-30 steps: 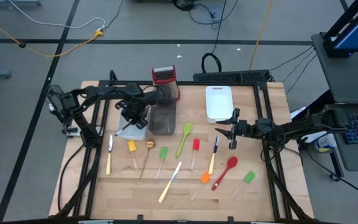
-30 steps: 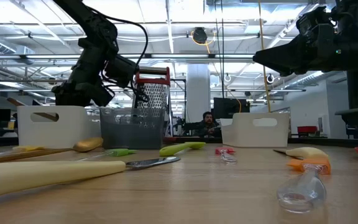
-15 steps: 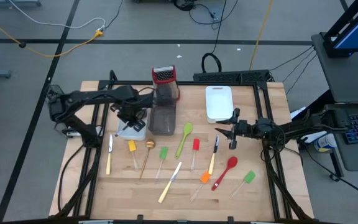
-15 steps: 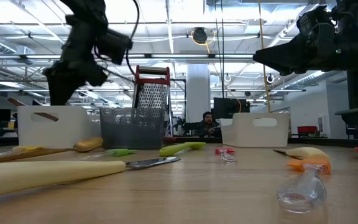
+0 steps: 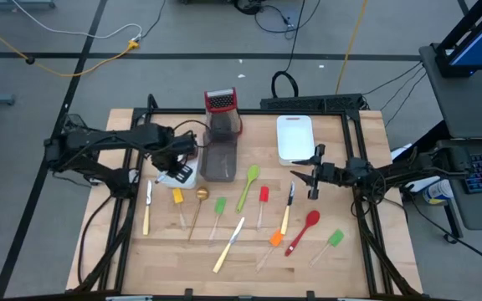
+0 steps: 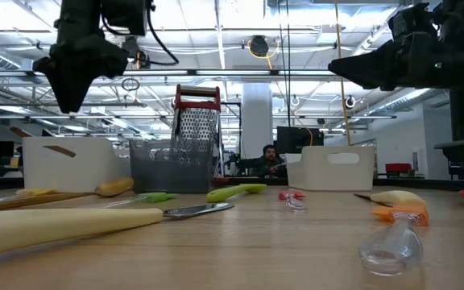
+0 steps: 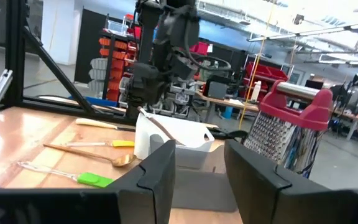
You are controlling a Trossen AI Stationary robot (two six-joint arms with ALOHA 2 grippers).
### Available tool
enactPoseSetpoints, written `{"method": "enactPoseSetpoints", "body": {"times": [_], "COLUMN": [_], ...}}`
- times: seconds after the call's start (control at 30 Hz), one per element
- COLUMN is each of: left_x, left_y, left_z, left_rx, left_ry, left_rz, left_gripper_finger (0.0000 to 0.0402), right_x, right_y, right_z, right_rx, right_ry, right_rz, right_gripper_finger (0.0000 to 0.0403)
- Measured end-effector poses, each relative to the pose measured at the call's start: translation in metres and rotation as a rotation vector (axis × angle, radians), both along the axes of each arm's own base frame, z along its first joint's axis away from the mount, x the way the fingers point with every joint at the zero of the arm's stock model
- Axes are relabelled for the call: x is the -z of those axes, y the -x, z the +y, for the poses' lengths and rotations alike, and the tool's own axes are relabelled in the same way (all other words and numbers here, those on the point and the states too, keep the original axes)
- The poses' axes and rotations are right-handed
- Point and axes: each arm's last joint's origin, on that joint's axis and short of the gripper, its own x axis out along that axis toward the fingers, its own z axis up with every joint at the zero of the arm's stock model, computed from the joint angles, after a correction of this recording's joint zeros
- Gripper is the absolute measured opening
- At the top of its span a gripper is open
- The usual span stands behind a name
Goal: Pick & Place Kitchen Items
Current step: Put the golden serving spoon into the left white bin
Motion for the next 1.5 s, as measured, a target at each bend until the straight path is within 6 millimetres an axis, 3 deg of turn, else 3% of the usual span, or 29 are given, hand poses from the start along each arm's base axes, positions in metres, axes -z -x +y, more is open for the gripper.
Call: {"method": "enactPoseSetpoints", "body": {"times": [0.53, 0.93, 1.17, 1.5], "left_x": [-0.006, -0.005, 0.014, 0.049], "left_y": [-0.02, -0.024, -0.032, -0.051], "left_z": [-0.064, -0.11, -0.128, -0.133], "left_rx": [0.014, -0.059, -0.059, -0.13], "left_ry": [-0.115, -0.186, -0.206, -0.106], "left_rz": [-0.235, -0.378, -0.315, -0.122], "left_gripper_finger": [0.0122, 0.0122, 0.0122, 0.0122], "right_x": [-0.006, -0.01, -0.011, -0.012], "right_y": [0.001, 0.002, 0.003, -0.007], "right_z": [0.0, 0.0, -0.001, -0.008], "right_rx": [0.017, 0.028, 0.032, 0.067], "right_ry": [0.095, 0.138, 0.139, 0.121], "right_rz": [-0.046, -0.09, -0.097, -0.081], "right_gripper_finger": [0.013, 0.013, 0.013, 0.013]}}
